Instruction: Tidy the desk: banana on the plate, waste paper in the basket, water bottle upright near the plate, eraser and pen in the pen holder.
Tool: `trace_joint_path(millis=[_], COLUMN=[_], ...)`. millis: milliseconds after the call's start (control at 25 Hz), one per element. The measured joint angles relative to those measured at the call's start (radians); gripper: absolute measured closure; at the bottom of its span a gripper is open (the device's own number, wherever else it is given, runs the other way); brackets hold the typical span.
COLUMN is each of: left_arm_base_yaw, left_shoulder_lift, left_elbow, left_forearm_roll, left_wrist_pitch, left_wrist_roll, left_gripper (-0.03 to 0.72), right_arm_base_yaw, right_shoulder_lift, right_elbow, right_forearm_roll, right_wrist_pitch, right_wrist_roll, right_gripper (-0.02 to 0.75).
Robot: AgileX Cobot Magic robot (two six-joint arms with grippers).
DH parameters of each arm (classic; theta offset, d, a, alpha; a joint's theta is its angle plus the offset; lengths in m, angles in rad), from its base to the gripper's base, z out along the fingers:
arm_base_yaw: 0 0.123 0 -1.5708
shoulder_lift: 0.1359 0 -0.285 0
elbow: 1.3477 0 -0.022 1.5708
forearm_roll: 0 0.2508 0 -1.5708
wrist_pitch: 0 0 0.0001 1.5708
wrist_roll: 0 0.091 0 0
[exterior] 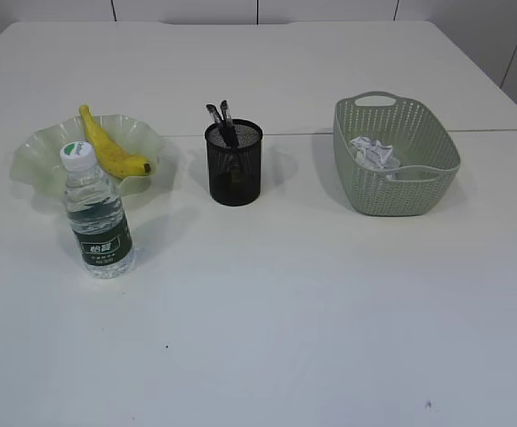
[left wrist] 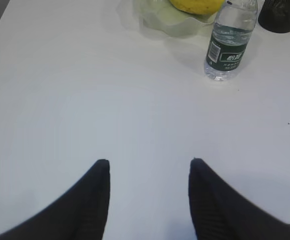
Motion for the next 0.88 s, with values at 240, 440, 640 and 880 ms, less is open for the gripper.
trace_joint_path(millis=[240, 440, 640, 880], left_arm_base_yaw=[0.000, 0.000, 0.000, 0.000], left_shoulder_lift=[0.000, 0.000, 0.000, 0.000], left_elbow=[0.000, 0.000, 0.000, 0.000], left_forearm_roll=[0.000, 0.000, 0.000, 0.000], left_wrist_pitch=[0.000, 0.000, 0.000, 0.000], left_wrist_roll=[0.000, 0.000, 0.000, 0.000], left_gripper=[0.349, 0.350, 0.350, 0.363], right_arm_base_yaw=[-0.061, -0.081, -0.081, -0.081], right_shoulder_lift=[0.000, 0.000, 0.000, 0.000], right_elbow=[0.000, 0.000, 0.000, 0.000], right_forearm_roll=[0.000, 0.000, 0.000, 0.000], right_wrist_pitch=[0.000, 0.000, 0.000, 0.000], right_wrist_roll=[0.000, 0.000, 0.000, -0.001], right_gripper=[0.313, 0.313, 0.313, 0.312])
